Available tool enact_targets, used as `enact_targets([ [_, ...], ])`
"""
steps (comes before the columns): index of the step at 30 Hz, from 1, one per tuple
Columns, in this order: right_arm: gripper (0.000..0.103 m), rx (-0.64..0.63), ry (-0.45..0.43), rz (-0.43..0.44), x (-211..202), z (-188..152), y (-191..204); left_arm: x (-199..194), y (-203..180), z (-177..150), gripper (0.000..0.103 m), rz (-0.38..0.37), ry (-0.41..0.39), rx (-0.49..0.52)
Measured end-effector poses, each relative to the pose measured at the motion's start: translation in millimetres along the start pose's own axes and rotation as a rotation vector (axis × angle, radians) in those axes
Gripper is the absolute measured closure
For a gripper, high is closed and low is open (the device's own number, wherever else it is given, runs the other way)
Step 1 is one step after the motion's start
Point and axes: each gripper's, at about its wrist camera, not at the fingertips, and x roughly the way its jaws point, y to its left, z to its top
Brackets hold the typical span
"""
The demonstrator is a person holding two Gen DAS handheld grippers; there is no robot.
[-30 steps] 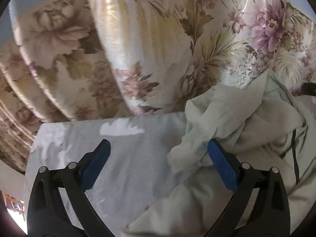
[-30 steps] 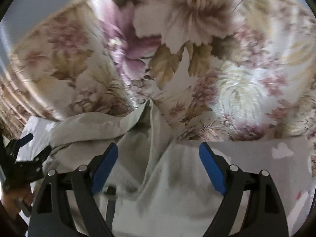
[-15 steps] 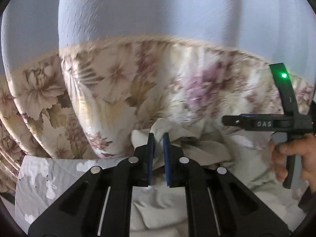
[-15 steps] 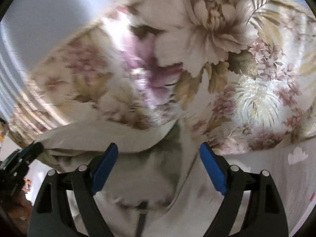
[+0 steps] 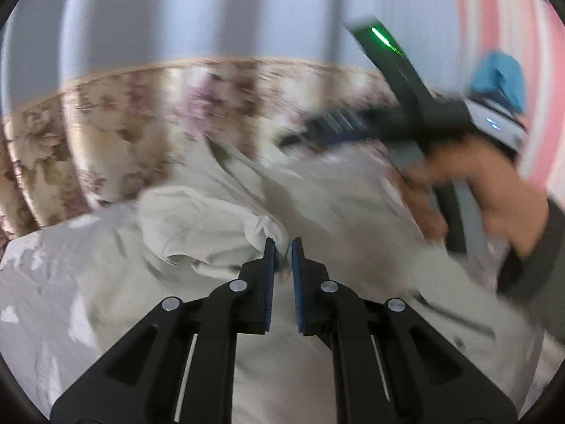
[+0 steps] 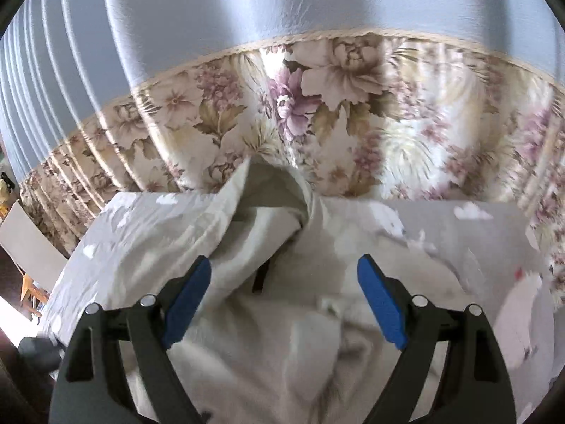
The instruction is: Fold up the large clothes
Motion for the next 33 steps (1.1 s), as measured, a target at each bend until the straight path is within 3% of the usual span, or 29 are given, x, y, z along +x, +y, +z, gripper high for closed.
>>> enact_targets([
  [2, 0.018, -0.001, 0.009, 0.009, -8.7, -11.6, -0.3, -0.1, -20.7, -26.4, 0.095, -0.018, 0.035, 0.024],
  [7, 0.018, 0.01, 0.01, 0.008, -17.0, -33.5, 0.4, 1.8, -28.0, -63.0, 0.095, -0.031, 0.093, -0.033],
  [11, 0.018, -0.041, -0.017, 0.037, -10.7, -29.9, 21.7, -1.8, -25.6, -69.0, 0.095, -0.032, 0.094, -0.053],
  [18, 0.018, -0.113, -0.018, -0.011, 40.1, -0.9, 60.2, -1.6, -25.1, -70.5, 0.095, -0.017, 0.092, -0.06],
  [19, 0.023, -0.123, -0.016, -0.016, 47.6, 1.4, 63.2, -0.8, -25.8, -70.0, 0.095, -0.01, 0.091, -0.063],
  [20, 0.06, -0.127, -0.009, -0.012, 52.5, 2.4, 64.5, 0.1, -25.3, -70.6, 0.095, 0.001, 0.092, -0.068],
  [21, 0.086, -0.126, 0.021, 0.008, 59.6, 3.4, 65.2, 0.7, -24.7, -70.2, 0.095, 0.013, 0.092, -0.076],
  [22, 0.099, -0.114, 0.045, 0.005, 63.1, 3.0, 63.8, 0.7, -20.8, -70.2, 0.095, 0.03, 0.09, -0.101],
  [29, 0.099, -0.106, -0.106, -0.088, -10.9, -23.2, 36.5, -9.7, 33.3, -66.3, 0.095, 0.223, 0.065, -0.309],
  [33, 0.099, -0.1, -0.107, -0.087, -55.8, -66.4, 19.1, -19.4, 53.6, -54.1, 0.089, 0.289, 0.019, -0.355],
])
